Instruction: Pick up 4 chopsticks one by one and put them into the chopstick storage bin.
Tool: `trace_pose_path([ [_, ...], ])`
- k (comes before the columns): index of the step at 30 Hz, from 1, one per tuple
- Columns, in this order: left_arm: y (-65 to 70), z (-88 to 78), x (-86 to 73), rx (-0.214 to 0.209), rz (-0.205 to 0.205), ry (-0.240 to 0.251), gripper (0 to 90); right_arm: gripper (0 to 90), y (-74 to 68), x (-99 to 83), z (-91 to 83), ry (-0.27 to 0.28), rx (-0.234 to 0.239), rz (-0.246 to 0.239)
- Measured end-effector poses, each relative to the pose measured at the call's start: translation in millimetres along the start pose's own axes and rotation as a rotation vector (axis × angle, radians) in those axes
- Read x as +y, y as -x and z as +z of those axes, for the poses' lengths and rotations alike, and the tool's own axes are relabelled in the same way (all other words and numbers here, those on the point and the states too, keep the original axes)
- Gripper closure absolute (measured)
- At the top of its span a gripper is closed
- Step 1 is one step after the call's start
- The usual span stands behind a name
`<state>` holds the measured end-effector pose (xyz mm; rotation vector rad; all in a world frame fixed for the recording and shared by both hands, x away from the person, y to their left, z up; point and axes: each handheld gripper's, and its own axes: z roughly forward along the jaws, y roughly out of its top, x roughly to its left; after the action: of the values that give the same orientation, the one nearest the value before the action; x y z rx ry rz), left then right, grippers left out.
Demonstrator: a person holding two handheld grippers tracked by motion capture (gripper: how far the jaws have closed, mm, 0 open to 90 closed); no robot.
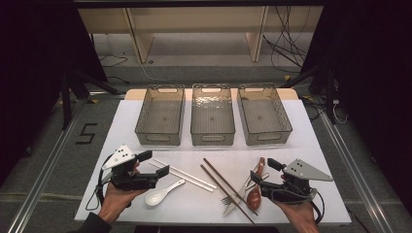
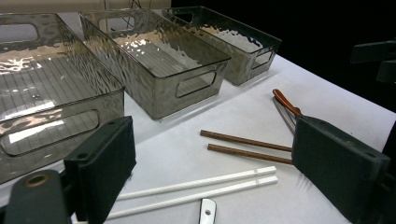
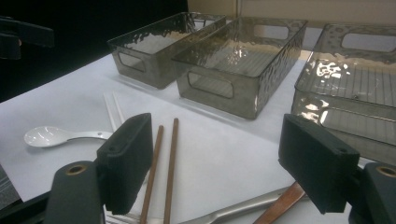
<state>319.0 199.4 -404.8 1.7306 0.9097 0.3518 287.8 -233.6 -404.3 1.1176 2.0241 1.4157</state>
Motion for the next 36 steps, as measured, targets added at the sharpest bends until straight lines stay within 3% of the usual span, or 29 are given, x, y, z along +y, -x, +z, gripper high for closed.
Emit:
trace_pose_path([
  [5, -0.6, 0.7, 0.0, -0.001, -0.007, 0.001, 12.9, 28.4, 1.5, 2.0, 1.2, -0.050, -0.003, 0.004],
  [14, -1.5, 1.8, 0.2, -0.003, -0.006, -0.003, 12.9, 30.6, 3.8, 7.0, 10.9, -0.202, 0.021, 0.018],
  [19, -1.0, 2.1, 0.2, -0.005, 0.003, -0.010, 12.9, 31.7, 4.4, 9.9, 14.3, -0.249, 0.024, 0.021],
  [21, -1.4, 2.3, 0.2, -0.004, 0.000, -0.008, 12.9, 34.0, 7.1, 15.2, 18.3, -0.313, 0.040, 0.011],
  [24, -2.5, 2.7, 0.8, -0.001, -0.005, -0.010, 12.9, 35.3, 9.5, 18.8, 22.2, -0.357, 0.064, 0.018],
  [27, -3.1, 2.9, 1.2, -0.012, -0.006, -0.013, 12.9, 36.7, 7.6, 23.4, 35.9, -0.460, 0.073, -0.029],
  [28, -3.1, 2.9, 1.2, -0.012, -0.006, -0.013, 12.9, 36.7, 7.6, 23.4, 35.9, -0.460, 0.073, -0.029],
  [29, -3.1, 3.1, 1.2, -0.014, -0.008, -0.015, 12.9, 38.3, 3.0, 24.8, 43.9, -0.508, 0.066, -0.058],
  [36, -3.8, 3.5, 0.5, -0.012, -0.010, -0.018, 12.9, 45.5, -14.8, 24.2, 74.8, -0.675, 0.118, -0.155],
])
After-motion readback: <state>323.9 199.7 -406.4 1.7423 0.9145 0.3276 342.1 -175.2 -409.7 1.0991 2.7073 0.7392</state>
